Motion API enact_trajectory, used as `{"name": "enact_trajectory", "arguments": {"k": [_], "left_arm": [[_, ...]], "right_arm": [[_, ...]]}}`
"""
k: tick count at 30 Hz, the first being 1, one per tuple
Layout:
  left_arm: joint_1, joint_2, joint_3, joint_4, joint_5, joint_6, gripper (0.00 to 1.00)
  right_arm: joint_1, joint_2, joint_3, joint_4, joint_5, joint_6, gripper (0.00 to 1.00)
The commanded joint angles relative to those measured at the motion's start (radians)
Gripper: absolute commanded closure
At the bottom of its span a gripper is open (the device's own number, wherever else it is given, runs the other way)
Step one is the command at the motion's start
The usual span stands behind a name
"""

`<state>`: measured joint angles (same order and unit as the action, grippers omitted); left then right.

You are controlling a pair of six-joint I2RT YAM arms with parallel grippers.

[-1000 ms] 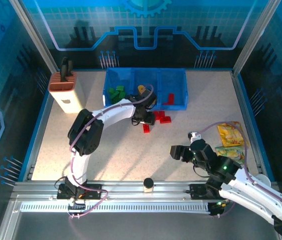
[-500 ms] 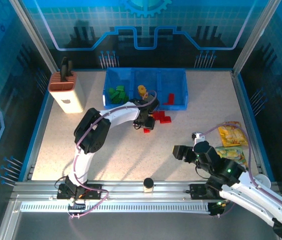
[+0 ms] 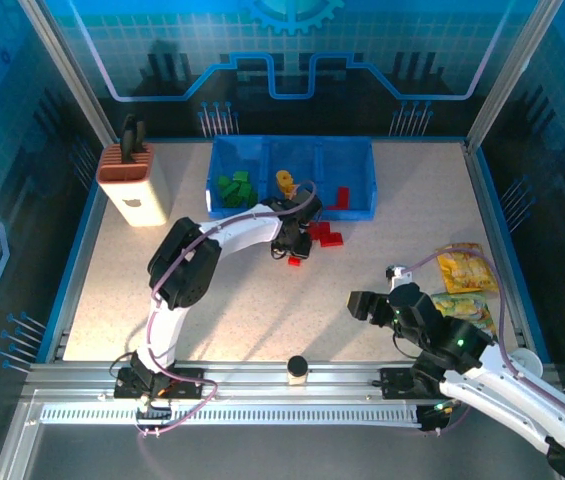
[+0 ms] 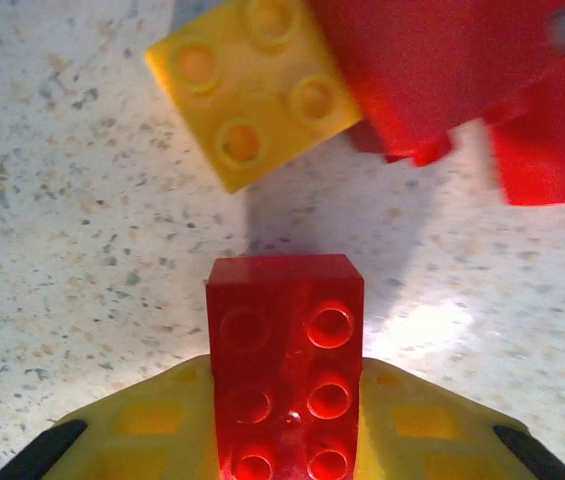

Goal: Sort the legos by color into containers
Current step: Pick up the lego from the center of the table, then place the lego in the container.

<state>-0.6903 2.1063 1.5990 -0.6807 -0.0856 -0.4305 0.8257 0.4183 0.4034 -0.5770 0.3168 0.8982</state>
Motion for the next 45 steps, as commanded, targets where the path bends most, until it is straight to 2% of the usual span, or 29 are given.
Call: {"name": "enact_trajectory", "arguments": {"k": [1, 5, 11, 17, 33, 41, 43, 45], "left_arm": [[-0.002, -0.094, 0.101, 0.056, 0.072, 0.047, 0.78], [0.009, -0.049, 0.269, 0.020, 0.065, 0.083, 0.78], [0.042, 0.114, 0.559, -0.050, 0.058, 0.098, 0.75], [0.077, 0.268, 0.759, -0.073, 0.035, 0.078, 0.74], [0.096, 0.331, 0.782, 0.130, 0.072, 0.052, 0.70], [0.103, 0.396, 0.813, 0.143, 0.071, 0.030, 0.67], [0.101, 0.402, 0.814, 0.148, 0.090, 0.023, 0.61], [0.103, 0.402, 0.814, 0.150, 0.116, 0.020, 0.50]], "right_arm": [[0.010, -0.021, 0.008, -0.040, 0.043, 0.007, 0.20], [0.008, -0.029, 0.052, -0.171, 0.118, 0.046, 0.20], [0.007, -0.099, 0.040, -0.211, 0.101, 0.055, 0.20], [0.009, -0.141, 0.028, -0.245, 0.100, 0.068, 0.20], [0.008, -0.095, 0.028, -0.165, 0.059, 0.037, 0.20], [0.007, -0.113, 0.044, -0.203, 0.059, 0.032, 0.20], [0.009, -0.123, 0.048, -0.216, 0.063, 0.032, 0.20], [0.009, -0.132, 0.048, -0.219, 0.066, 0.034, 0.20]]}}
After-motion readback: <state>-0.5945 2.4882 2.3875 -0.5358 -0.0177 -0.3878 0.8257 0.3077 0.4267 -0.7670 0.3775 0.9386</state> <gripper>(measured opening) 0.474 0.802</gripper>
